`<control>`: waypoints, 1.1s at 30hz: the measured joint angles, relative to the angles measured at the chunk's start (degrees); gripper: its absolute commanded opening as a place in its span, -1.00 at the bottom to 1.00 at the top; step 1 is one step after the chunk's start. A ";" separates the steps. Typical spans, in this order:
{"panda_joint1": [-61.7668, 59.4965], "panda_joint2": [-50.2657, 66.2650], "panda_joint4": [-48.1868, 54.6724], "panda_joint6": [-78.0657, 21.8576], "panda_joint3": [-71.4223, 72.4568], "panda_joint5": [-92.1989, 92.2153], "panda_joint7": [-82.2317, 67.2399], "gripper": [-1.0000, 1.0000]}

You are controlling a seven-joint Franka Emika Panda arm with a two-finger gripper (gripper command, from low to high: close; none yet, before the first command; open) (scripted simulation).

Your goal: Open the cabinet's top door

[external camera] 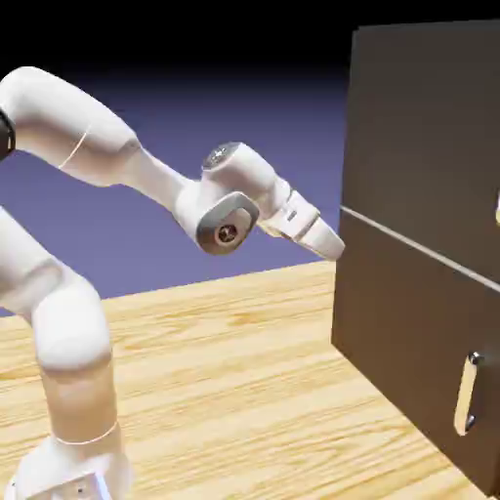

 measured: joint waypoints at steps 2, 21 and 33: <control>2.71 -1.25 1.98 0.22 -3.18 -4.82 -4.98 0.00; 28.45 -13.11 20.76 2.34 -33.36 -50.63 -52.33 0.00; 44.71 -20.60 32.62 3.68 -52.42 -79.56 -82.23 0.00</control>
